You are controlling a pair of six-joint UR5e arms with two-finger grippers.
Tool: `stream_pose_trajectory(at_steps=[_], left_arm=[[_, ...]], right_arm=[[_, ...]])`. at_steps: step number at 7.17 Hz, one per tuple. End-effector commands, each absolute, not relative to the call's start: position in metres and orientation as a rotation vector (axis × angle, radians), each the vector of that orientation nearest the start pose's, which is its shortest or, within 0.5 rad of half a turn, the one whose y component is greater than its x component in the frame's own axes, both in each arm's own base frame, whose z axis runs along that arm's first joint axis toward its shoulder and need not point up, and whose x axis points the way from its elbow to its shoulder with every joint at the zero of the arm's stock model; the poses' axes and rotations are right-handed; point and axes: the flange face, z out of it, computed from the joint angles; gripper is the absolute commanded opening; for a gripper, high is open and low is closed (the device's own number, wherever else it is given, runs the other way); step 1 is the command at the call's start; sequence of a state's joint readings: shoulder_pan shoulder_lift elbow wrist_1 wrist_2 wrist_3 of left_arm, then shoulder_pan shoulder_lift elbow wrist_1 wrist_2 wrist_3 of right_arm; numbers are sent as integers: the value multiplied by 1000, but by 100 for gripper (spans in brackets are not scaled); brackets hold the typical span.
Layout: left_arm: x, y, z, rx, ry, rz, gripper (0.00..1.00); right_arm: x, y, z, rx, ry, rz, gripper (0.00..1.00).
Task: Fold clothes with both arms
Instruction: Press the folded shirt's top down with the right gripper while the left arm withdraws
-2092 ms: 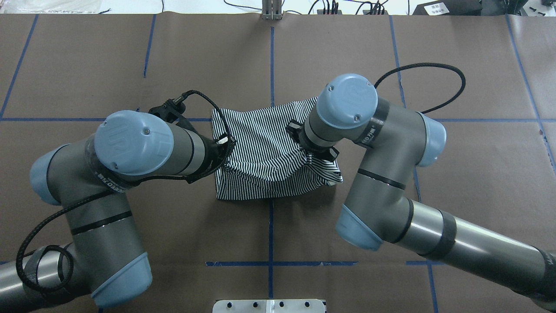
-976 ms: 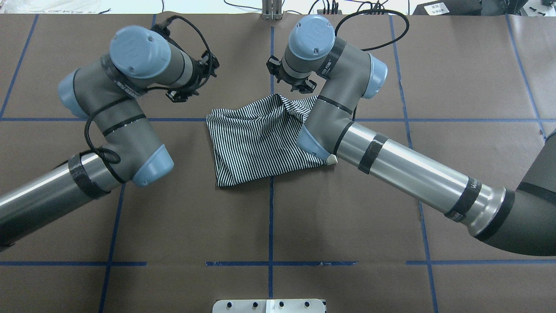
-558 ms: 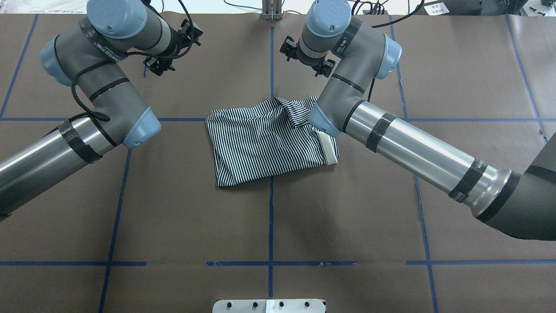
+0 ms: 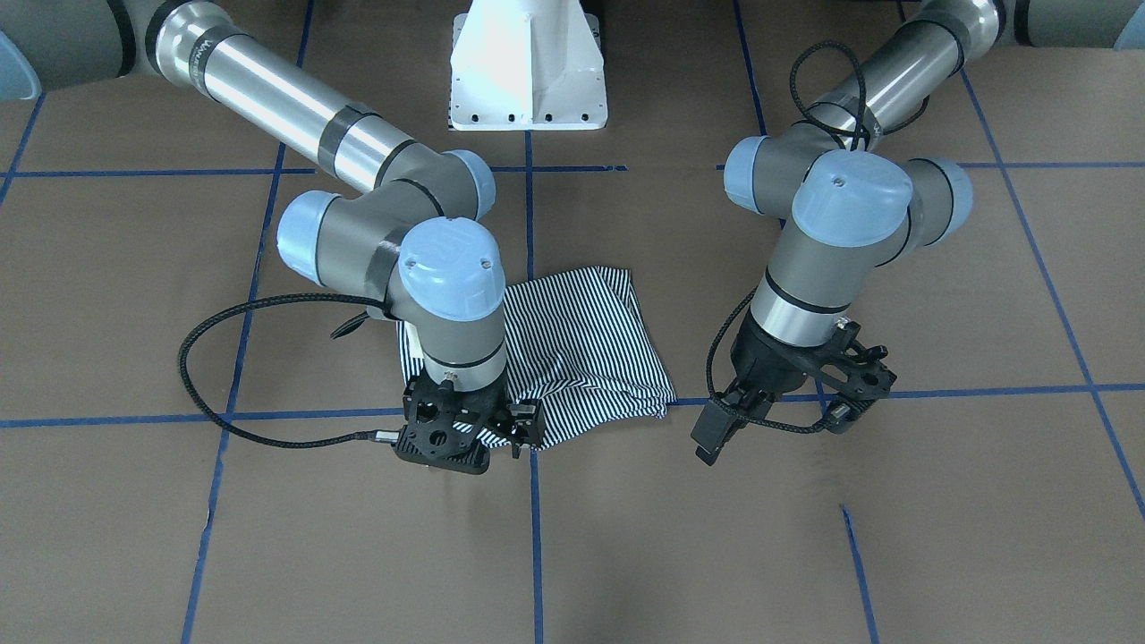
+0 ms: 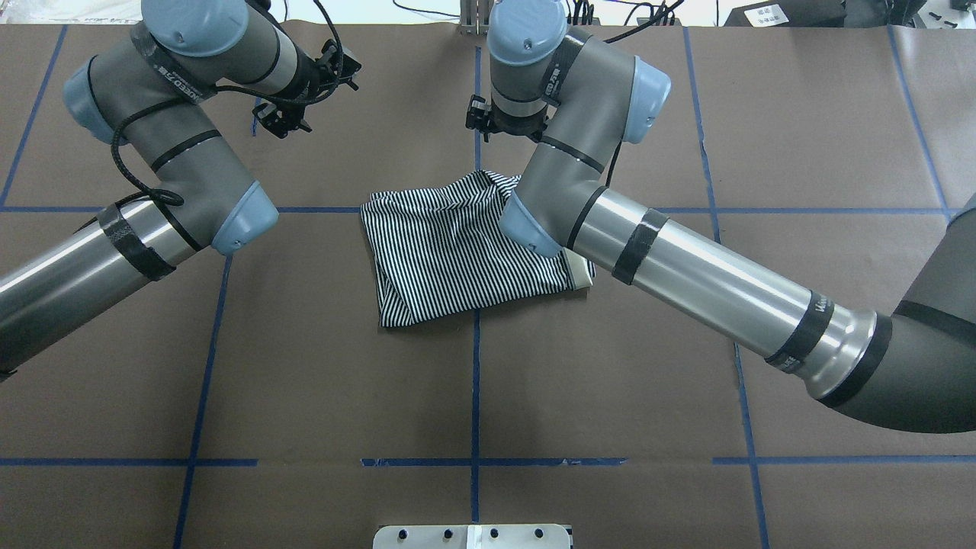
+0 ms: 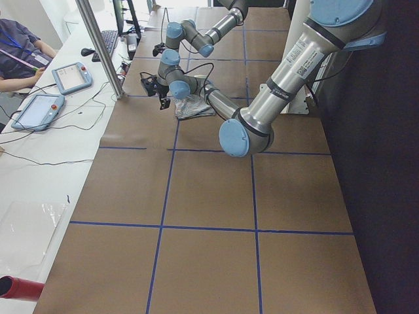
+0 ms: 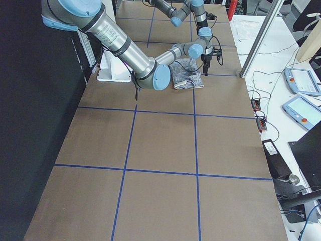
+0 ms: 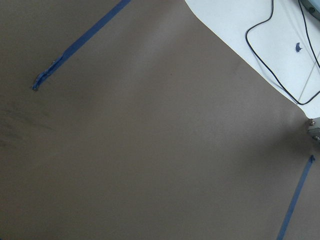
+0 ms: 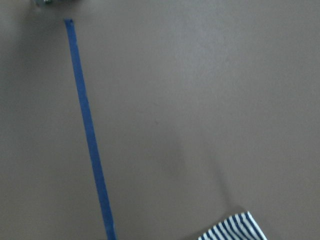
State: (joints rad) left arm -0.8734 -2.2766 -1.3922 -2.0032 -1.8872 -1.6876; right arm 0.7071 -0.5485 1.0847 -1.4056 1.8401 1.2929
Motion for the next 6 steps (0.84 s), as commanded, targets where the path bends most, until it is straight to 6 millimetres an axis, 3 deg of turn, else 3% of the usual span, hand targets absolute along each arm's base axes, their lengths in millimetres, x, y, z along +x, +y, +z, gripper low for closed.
stream_pose_trajectory(at_steps=[1,2,3,5,6], left_arm=[[369,-657,266,86,1012,-702,100],[338,-671,270,110,1008,-678,100],[315,-679,287,128,986,-668,100],[299,-683,295,129,985,-651,100],[300,-682,294,110,993,-641,100]], right_arm=[[-604,-585,202,89,-663,234,100],[-610,-580,209,106,-630,186,100],[-611,-580,209,120,-617,159,100],[-607,-592,233,141,-560,98,100],[-602,-601,243,145,-541,76,100]])
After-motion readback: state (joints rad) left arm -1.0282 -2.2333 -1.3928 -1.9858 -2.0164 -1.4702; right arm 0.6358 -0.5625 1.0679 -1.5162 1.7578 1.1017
